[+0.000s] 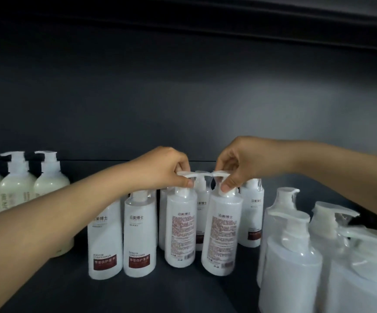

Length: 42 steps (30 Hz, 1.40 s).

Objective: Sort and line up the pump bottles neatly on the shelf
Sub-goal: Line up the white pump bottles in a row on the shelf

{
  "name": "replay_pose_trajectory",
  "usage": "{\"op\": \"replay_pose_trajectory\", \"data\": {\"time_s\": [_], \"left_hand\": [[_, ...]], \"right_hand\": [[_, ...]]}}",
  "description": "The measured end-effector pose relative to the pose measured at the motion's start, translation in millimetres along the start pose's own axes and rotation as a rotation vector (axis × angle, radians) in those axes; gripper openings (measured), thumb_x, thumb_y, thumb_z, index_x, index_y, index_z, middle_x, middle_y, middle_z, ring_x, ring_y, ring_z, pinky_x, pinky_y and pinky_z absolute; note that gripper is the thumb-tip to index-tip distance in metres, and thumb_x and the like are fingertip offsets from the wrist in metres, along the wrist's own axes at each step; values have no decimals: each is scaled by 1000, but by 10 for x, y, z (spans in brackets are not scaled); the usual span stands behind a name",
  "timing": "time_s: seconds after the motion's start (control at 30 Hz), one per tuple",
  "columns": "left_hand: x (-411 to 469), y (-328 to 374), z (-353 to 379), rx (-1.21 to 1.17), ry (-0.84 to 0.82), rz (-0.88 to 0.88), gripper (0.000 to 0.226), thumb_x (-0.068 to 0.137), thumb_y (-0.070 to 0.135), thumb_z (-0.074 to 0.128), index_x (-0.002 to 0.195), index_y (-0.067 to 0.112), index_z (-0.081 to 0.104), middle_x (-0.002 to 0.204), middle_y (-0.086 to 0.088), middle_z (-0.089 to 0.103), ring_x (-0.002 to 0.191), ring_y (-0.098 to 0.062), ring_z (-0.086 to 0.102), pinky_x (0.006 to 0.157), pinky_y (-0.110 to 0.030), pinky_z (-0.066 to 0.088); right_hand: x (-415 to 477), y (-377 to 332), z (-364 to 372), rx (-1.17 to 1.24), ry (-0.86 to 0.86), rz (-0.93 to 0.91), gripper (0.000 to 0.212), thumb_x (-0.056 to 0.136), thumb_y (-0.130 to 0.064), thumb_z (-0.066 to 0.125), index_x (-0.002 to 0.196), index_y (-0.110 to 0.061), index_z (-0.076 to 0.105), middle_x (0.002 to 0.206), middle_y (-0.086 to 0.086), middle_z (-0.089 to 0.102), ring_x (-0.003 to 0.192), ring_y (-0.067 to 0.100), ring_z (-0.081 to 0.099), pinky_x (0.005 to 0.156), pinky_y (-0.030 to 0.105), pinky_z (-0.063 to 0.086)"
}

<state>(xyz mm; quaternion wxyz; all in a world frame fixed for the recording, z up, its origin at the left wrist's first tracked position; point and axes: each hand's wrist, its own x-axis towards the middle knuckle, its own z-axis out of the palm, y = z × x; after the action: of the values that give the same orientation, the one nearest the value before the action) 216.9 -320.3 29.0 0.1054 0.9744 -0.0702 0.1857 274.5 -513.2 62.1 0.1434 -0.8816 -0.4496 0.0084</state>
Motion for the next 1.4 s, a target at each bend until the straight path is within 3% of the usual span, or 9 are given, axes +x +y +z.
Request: {"op": "replay_pose_trajectory", "data": {"time_s": [0.23,0.4,0.53,0.67,0.87,1.0,1.17,1.3,1.4], "left_hand": [[70,-110,46,80,-94,-66,24,74,35,74,91,19,67,85,11,64,77,-5,58,68,-23,45],[61,-204,59,33,-92,-102,20,75,36,74,90,23,68,81,17,65,76,-1,61,73,-25,49],[35,-233,95,-77,-108,-121,15,80,31,69,93,23,71,75,19,65,61,9,58,75,-25,49],[29,-279,195,-267,-22,-145,17,78,25,72,95,27,73,95,10,72,88,-5,67,90,-35,52],[16,-331,173,-274,-4,-123,14,73,26,76,87,25,73,70,27,67,67,12,60,67,-9,46],[-1,-340,174,-267,31,-133,17,69,31,79,83,22,74,78,11,73,69,5,63,70,-19,48],[5,-317,197,-244,71,-187,26,63,40,81,77,20,71,74,6,73,71,-6,66,69,-25,50],[9,-370,167,-315,30,-161,22,64,35,80,80,24,71,75,4,73,66,-4,65,75,-28,51],[-32,-434,134,-467,-92,-79,32,71,20,76,98,34,67,96,7,73,86,1,68,89,-22,51]], "right_hand": [[300,84,208,-15,-45,-16,23,74,-21,79,92,-13,68,78,-3,70,67,11,64,62,17,50],[412,126,317,10,-30,-65,20,78,-21,75,96,-14,69,90,4,72,83,21,69,78,31,55],[415,128,266,153,-137,-5,21,82,-11,70,102,-6,66,94,7,70,83,19,66,79,28,55],[456,139,286,195,-111,-28,12,81,-7,70,87,-17,66,85,2,70,74,12,66,73,20,56],[467,126,296,200,-85,13,15,78,-10,74,91,-7,68,75,-2,69,59,3,64,58,14,53],[471,111,326,128,-36,64,31,75,-27,77,94,-5,67,83,7,74,64,14,70,69,27,56],[456,84,386,126,17,98,46,72,-37,77,98,-2,62,84,16,70,51,10,61,51,22,55],[386,160,335,193,-90,60,49,77,-25,73,123,-20,56,107,3,65,81,17,68,68,24,59],[327,198,292,164,-172,15,56,80,-12,72,129,-31,52,120,-7,64,102,13,65,89,20,52]]}}
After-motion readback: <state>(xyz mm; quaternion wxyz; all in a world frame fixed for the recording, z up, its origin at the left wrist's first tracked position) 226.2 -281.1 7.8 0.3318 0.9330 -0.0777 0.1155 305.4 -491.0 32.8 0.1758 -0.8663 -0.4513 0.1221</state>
